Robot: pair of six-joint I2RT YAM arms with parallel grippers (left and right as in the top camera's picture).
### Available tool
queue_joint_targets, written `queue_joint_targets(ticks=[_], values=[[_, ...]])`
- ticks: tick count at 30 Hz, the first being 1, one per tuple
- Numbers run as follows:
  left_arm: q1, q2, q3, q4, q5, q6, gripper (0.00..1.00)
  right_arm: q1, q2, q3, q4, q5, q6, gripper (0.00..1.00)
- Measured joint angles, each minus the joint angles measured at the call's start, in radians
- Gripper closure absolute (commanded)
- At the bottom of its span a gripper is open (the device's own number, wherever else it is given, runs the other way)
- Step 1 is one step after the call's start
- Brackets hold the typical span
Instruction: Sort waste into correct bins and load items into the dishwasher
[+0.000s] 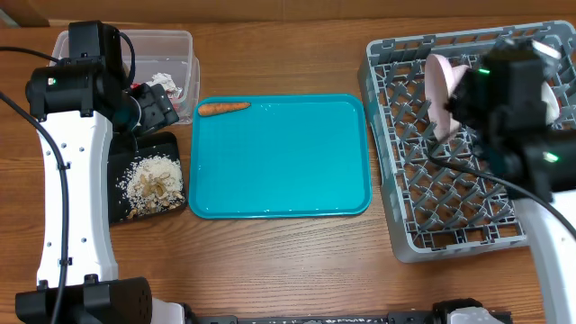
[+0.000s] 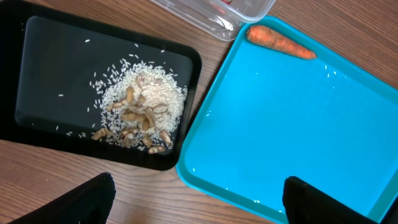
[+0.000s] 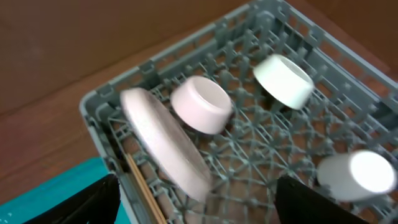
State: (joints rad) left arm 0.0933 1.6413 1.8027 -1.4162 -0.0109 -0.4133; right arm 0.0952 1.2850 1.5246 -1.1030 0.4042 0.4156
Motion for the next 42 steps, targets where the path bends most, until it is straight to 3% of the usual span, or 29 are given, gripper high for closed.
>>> queue_joint_targets(ticks=[7, 13, 16, 22, 25, 35, 42], values=[[-0.024, 0.032, 0.0, 0.015, 0.011, 0.0, 0.11, -0.228, 0.019, 0.0, -0.118, -0.1, -0.018, 0.14], [-0.131, 0.106, 0.0, 0.129, 0.034, 0.006, 0.08, -0.302, 0.032, 0.0, -0.142, -0.174, -0.024, 0.13], [-0.199, 0.154, 0.0, 0.228, 0.033, 0.103, 0.0, -0.305, 0.035, 0.0, -0.148, -0.2, -0.024, 0.13], [-0.289, 0.263, 0.0, 0.385, -0.024, 0.431, 0.0, -0.305, 0.037, 0.0, -0.159, -0.228, -0.024, 0.13], [-0.289, 0.325, 0.0, 0.432, -0.046, 0.537, 0.0, -0.305, 0.038, 0.0, -0.158, -0.234, -0.024, 0.13], [-0.275, 0.541, 0.0, 0.511, -0.133, 0.739, 0.01, -0.305, 0.039, 0.0, -0.164, -0.241, -0.024, 0.12], [-0.275, 0.596, 0.0, 0.553, -0.144, 0.804, 0.02, -0.305, 0.039, 0.0, -0.165, -0.242, -0.025, 0.13]])
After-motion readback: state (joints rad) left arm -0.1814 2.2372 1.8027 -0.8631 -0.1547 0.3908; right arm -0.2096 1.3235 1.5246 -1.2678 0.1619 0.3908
